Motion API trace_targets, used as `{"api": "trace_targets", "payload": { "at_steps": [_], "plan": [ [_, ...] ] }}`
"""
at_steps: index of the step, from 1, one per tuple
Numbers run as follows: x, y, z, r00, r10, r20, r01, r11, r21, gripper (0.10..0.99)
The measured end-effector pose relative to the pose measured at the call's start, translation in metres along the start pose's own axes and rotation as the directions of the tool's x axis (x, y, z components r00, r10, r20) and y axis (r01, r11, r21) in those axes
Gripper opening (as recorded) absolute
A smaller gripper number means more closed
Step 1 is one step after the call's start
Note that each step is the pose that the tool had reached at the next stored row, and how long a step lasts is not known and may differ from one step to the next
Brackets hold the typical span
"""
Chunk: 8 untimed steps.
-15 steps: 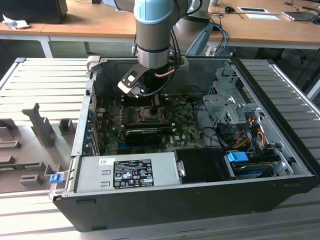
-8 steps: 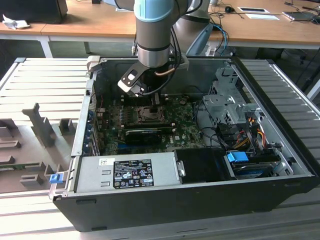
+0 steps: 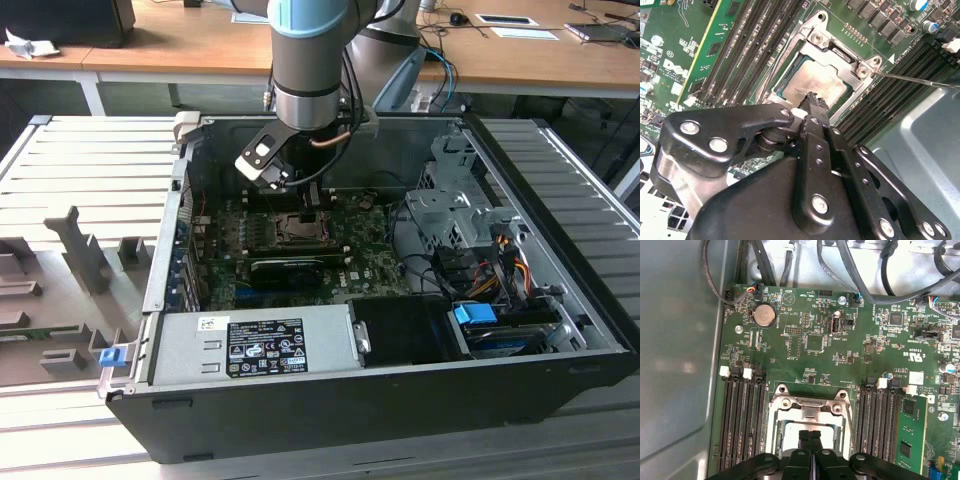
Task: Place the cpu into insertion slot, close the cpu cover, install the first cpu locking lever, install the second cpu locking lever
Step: 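Install the first cpu locking lever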
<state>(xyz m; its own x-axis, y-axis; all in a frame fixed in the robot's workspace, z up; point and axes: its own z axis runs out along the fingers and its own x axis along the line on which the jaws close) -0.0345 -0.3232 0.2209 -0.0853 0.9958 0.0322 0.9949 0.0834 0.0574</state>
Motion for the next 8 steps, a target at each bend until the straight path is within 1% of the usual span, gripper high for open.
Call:
{"api": "trace_targets", "payload": {
  "at_steps": [2,8],
  "plan": [
    [0.0,0.0001,-0.0011,1.0,0.0,0.0,0.0,1.0,0.0,0.106],
    [0.0003,0.0005,-0.0095,1.0,0.001,0.0004,-0.001,1.0,0.0,0.106]
  ]
}}
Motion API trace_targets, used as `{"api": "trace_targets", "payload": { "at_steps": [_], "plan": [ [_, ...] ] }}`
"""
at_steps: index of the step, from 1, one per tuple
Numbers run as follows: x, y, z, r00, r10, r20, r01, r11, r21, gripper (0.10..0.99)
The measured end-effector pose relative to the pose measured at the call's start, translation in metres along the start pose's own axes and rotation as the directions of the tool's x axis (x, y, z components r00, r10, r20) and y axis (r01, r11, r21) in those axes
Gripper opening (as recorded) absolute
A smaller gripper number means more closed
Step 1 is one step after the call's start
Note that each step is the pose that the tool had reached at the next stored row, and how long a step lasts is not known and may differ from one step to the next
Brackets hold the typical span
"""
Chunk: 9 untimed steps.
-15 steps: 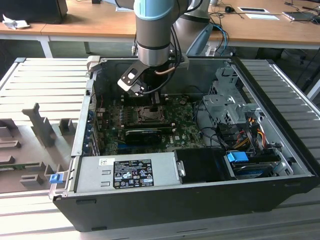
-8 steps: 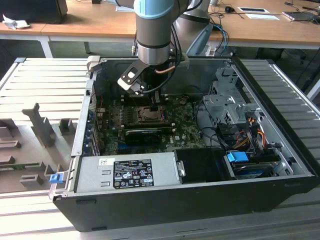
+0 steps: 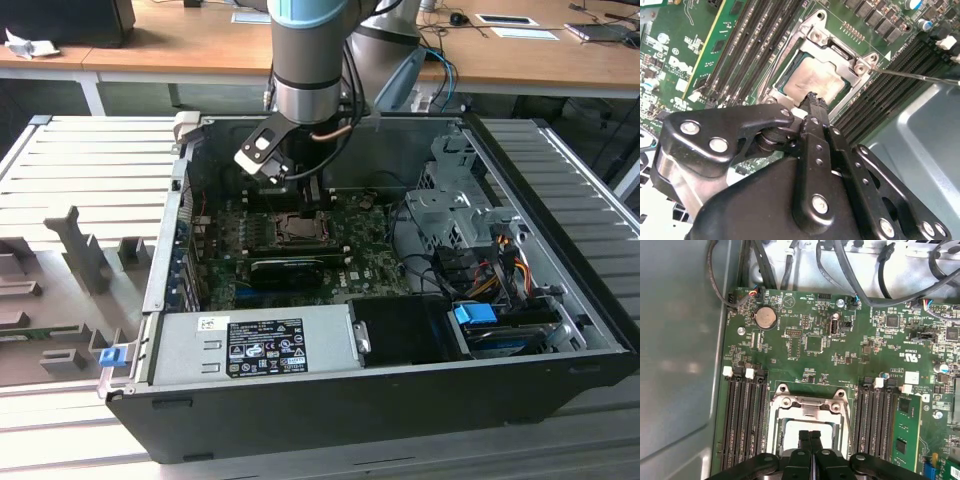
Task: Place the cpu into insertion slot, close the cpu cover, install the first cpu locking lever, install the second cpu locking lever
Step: 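Install the first cpu locking lever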
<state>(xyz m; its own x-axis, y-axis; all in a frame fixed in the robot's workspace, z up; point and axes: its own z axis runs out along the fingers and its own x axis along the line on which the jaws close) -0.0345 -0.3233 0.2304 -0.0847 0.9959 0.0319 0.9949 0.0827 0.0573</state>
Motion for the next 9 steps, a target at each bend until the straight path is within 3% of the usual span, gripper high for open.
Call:
{"api": "trace_targets", "payload": {
  "at_steps": [6,9],
  "plan": [
    [0.0005,0.001,-0.0164,1.0,0.002,0.0,-0.002,1.0,0.0,0.106],
    [0.0012,0.0021,-0.0362,1.0,0.002,0.0001,-0.002,1.0,0.0,0.106]
  ]
}}
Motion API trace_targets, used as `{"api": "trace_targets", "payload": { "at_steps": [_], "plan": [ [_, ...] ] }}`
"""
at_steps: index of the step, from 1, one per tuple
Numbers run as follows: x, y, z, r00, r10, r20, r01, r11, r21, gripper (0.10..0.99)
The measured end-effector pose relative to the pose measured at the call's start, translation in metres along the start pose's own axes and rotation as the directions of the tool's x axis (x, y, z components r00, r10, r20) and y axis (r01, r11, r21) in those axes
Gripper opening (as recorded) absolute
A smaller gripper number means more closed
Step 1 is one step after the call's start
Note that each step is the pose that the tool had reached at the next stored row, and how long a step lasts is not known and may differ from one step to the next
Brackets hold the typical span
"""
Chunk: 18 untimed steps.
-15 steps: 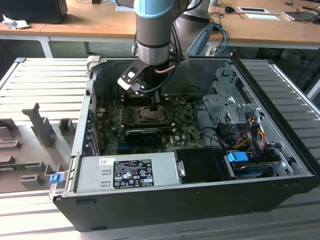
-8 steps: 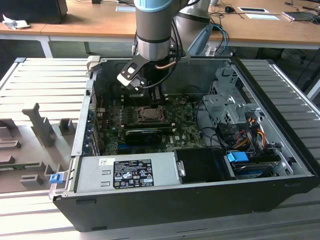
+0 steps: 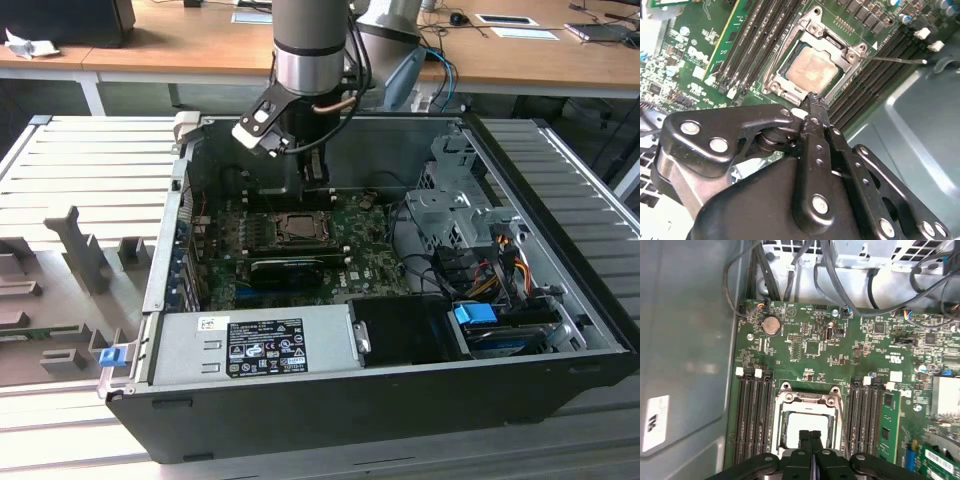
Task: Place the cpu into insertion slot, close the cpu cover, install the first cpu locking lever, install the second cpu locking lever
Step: 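Install the first cpu locking lever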
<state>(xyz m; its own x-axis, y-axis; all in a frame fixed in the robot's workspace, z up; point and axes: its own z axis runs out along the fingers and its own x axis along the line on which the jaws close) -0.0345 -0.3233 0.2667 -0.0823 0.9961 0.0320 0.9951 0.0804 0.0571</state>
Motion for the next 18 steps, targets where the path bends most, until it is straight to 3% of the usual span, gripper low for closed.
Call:
{"api": "trace_targets", "payload": {
  "at_steps": [5,12,15,18],
  "plan": [
    [0.0005,0.0009,-0.0159,1.0,0.0,0.0,0.0,1.0,0.0,0.106],
    [0.0005,0.0009,-0.0154,0.9999,-0.011,-0.0007,0.011,0.9999,0.0,0.106],
    [0.0005,0.0009,-0.0148,0.9981,-0.061,-0.0036,0.061,0.9981,0.002,0.106],
    [0.0005,0.0009,-0.0147,0.9918,-0.127,-0.0076,0.127,0.9918,0.004,0.106]
  ]
}}
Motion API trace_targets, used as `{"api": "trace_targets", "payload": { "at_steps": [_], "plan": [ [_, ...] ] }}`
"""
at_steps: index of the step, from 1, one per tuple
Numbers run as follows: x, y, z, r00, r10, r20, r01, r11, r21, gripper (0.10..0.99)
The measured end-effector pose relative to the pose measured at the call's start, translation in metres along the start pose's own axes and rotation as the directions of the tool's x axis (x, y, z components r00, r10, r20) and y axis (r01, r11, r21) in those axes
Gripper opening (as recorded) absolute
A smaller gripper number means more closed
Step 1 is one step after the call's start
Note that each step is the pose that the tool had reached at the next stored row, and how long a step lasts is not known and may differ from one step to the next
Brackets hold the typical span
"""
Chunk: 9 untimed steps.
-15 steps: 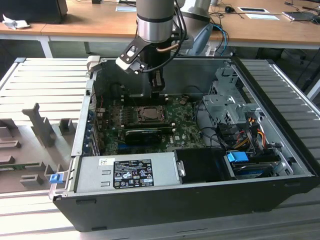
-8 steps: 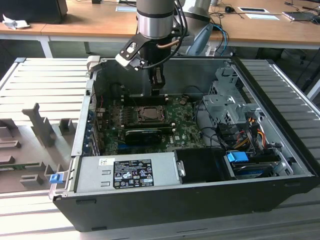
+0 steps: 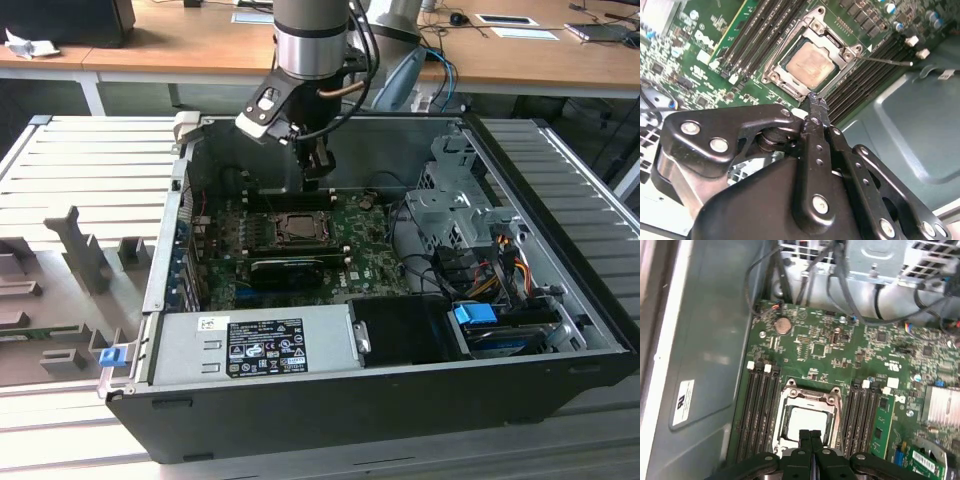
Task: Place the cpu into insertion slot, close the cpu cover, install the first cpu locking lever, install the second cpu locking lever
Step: 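Install the first cpu locking lever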
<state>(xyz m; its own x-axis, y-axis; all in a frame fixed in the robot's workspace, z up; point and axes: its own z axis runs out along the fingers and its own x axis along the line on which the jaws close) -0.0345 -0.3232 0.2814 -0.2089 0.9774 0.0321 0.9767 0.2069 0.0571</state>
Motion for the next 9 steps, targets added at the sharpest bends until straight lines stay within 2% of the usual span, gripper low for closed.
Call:
{"api": "trace_targets", "payload": {
  "at_steps": [2,4,6,9],
  "plan": [
    [0.0,0.0,0.0,0.9993,-0.038,-0.0022,0.038,0.9993,0.001,0.106],
    [0.0,0.0,0.0,0.9955,-0.094,-0.0055,0.094,0.9956,0.003,0.106],
    [0.0,0.0,0.0,0.9895,-0.144,-0.0086,0.145,0.9895,0.004,0.106],
    [0.0,0.0,0.0,0.9757,-0.219,-0.0133,0.219,0.9758,0.006,0.106]
  ]
}}
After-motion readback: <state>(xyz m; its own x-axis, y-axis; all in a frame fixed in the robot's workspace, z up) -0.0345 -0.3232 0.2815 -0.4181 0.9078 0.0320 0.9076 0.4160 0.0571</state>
